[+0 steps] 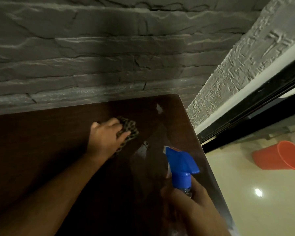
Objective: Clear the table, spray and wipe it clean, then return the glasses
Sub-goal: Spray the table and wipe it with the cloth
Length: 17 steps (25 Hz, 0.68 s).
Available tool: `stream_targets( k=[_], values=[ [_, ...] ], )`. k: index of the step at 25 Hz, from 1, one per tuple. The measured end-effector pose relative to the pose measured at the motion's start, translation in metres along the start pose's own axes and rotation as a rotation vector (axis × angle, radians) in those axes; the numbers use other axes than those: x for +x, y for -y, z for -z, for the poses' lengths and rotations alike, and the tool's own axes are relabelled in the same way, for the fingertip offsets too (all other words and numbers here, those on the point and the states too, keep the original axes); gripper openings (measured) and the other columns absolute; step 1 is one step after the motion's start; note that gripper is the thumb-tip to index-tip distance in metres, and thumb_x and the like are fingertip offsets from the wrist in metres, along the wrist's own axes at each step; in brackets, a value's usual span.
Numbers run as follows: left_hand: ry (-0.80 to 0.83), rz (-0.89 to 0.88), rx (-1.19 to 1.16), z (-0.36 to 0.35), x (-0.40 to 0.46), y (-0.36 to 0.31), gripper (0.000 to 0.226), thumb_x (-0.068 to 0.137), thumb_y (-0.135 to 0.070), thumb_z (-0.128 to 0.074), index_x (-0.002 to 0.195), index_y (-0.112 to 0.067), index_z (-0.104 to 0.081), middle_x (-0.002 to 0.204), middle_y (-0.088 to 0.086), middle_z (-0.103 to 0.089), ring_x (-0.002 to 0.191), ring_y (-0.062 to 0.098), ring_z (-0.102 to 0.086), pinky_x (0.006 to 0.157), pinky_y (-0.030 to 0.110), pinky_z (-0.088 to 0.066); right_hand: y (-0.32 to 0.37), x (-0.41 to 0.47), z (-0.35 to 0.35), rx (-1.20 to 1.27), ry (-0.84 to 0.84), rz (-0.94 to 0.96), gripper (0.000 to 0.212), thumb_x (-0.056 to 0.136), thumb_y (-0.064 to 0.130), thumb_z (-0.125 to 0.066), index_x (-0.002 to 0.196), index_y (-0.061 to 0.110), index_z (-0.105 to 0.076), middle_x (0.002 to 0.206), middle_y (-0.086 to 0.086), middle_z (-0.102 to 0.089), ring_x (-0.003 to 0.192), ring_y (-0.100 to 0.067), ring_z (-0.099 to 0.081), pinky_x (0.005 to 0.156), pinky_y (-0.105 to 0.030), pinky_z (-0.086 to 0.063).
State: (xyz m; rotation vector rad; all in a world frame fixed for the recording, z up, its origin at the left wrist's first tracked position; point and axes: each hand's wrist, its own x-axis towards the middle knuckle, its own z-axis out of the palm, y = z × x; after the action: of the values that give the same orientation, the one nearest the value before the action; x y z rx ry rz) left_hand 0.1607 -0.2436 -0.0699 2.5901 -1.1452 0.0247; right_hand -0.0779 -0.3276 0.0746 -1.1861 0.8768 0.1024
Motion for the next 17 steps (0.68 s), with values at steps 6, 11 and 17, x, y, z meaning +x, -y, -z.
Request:
stream_targets(
  k=[6, 11, 17],
  values=[
    [0.108, 0.205, -0.01, -0.013, 0.066, -0.058, 0.034, 0.095, -0.046, -0.049, 0.108, -0.019, -0.065, 0.123, 0.003, -0.056, 0.102, 0.023, -0.058, 0.091, 0.041, -0.034, -0.01, -0.004, -0.004, 0.027, -0.025, 0.018, 0.053, 0.052, 0.018, -0.069, 0.103, 0.013, -0.055, 0.054, -0.002, -0.061, 0.047, -0.019, -0.058, 0.05, -0.03, -0.052],
    [0.013, -0.055, -0.116, -0.004, -0.038, -0.036, 0.023, 0.085, -0.042, -0.063, 0.09, -0.02, -0.069, 0.102, -0.003, -0.064, 0.083, 0.018, -0.064, 0.08, 0.038, -0.038, -0.015, -0.013, -0.007, 0.03, -0.007, 0.024, 0.058, 0.052, 0.018, -0.072, 0.107, 0.02, -0.056, 0.053, -0.002, -0.062, 0.048, -0.018, -0.058, 0.051, -0.028, -0.053],
    [0.18, 0.065, 0.002, -0.007, 0.049, -0.076, 0.033, 0.095, -0.045, -0.048, 0.111, -0.021, -0.064, 0.122, 0.0, -0.056, 0.103, 0.02, -0.057, 0.093, 0.041, -0.034, -0.015, -0.019, -0.011, 0.037, -0.053, 0.088, 0.047, 0.055, 0.019, -0.069, 0.101, 0.017, -0.057, 0.053, -0.006, -0.057, 0.044, -0.02, -0.055, 0.048, -0.031, -0.05]
  ],
)
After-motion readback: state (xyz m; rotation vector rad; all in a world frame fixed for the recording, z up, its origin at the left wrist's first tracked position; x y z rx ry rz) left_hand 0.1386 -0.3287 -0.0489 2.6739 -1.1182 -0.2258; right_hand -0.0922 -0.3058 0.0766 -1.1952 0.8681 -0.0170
